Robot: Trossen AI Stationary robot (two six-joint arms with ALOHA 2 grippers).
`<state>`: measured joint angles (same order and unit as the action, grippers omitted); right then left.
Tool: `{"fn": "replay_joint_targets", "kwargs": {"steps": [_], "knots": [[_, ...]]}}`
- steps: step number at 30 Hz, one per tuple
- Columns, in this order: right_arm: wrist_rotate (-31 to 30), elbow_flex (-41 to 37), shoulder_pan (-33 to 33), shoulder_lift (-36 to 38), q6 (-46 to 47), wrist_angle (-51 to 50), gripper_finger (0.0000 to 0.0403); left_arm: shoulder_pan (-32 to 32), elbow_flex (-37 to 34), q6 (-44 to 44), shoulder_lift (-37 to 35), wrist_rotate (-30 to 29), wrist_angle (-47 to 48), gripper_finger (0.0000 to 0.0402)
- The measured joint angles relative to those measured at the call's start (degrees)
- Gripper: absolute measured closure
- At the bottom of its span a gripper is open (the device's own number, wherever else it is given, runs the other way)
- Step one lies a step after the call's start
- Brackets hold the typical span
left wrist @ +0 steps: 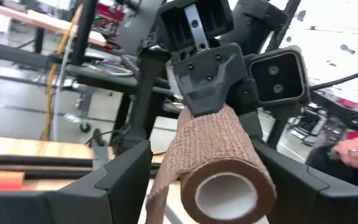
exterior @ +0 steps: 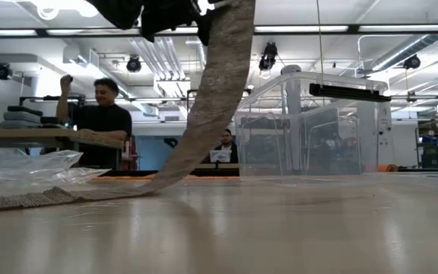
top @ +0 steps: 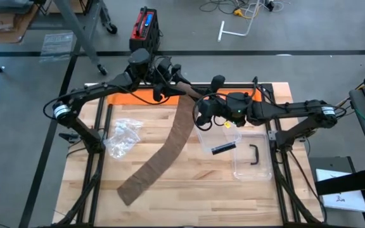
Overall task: Roll bandage
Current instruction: Roll the brown bandage
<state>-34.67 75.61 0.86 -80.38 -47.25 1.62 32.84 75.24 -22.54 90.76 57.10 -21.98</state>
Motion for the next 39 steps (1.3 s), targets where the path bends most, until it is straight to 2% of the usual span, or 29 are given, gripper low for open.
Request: {"fn": "replay_joint_targets", "kwargs": {"steps": [5, 15, 26, 31, 39], "knots": [[0.11, 0.0, 0.0, 0.0, -0.08, -1.3, 0.0305, 0.13, -0.04, -3.3, 1.33, 2.39, -4.06, 0.0159], [-0.24, 0.0, -0.04, 0.0, -0.61, -1.83, 0.0307, 1.73, -0.04, -6.15, 1.77, 4.94, -4.48, 0.0194], [-0.27, 0.0, -0.04, 0.0, -0.14, -1.83, 0.0304, 1.77, -0.04, -5.26, 1.77, 5.22, -5.12, 0.0265], [0.04, 0.02, -0.02, 0.02, 2.92, -1.79, 0.0272, 1.84, -0.04, -4.34, 1.79, 5.19, -5.66, 0.0284], [1.08, 0.09, 0.8, 1.31, 20.76, -3.64, 0.0187, 1.91, -0.07, 4.88, 1.21, 5.18, -5.67, 0.0285]]}}
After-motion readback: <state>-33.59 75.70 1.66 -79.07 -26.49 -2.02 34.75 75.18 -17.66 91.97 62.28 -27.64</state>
